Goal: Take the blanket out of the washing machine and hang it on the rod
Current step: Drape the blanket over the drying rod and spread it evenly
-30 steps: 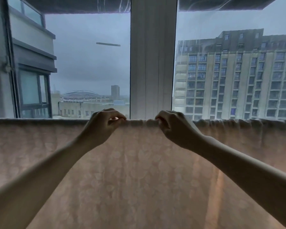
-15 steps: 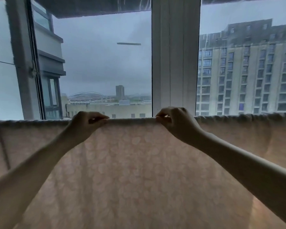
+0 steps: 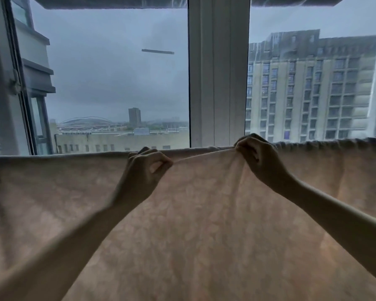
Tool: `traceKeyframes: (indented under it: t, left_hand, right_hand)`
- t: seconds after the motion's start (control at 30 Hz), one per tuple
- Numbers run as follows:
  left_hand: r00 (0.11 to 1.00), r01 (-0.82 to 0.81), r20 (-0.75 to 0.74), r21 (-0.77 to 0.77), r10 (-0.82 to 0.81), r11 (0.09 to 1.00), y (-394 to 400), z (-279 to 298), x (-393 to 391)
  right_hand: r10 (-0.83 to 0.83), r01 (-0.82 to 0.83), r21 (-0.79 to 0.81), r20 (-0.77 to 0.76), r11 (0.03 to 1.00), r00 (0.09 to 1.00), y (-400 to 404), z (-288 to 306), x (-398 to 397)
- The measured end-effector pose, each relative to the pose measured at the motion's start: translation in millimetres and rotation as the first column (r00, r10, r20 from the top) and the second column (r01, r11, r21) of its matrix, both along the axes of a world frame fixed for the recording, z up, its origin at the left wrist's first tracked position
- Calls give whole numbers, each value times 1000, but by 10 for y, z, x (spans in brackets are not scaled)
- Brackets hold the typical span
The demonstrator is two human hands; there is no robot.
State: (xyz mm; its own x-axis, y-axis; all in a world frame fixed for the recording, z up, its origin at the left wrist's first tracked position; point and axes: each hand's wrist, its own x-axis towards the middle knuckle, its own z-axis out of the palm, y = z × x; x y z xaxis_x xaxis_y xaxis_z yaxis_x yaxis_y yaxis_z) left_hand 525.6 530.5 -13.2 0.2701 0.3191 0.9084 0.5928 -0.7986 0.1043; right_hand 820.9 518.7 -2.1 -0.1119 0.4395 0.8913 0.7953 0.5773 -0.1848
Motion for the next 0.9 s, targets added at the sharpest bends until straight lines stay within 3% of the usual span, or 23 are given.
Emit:
traceKeyframes:
  t: [0.13, 0.3, 0.4, 0.63, 0.73, 0.9]
  left_hand:
    - [987, -15, -163, 4, 16, 1000, 2, 29, 155]
    - [993, -113, -28, -30, 112, 993, 101, 273, -119]
    - [987, -153, -65, -135, 145, 979, 126, 256, -384]
    - [981, -80, 162, -150, 104, 985, 123, 203, -288]
    - [964, 61, 266, -191, -8, 980, 70, 138, -137]
    - [974, 160, 183, -152, -131, 975, 57, 134, 1]
  right_hand:
    - [-128, 124, 48, 100, 991, 987, -65, 5, 184]
    - [-196, 192, 35, 204, 981, 959, -104, 74, 67]
    - [-181, 181, 24, 237, 983, 954, -78, 124, -64]
    - [-51, 56, -7, 303, 998, 952, 110, 168, -576]
    - [21, -23, 6, 282, 1000, 959, 143, 159, -707]
    - [17, -35, 57, 293, 998, 956, 158, 118, -723]
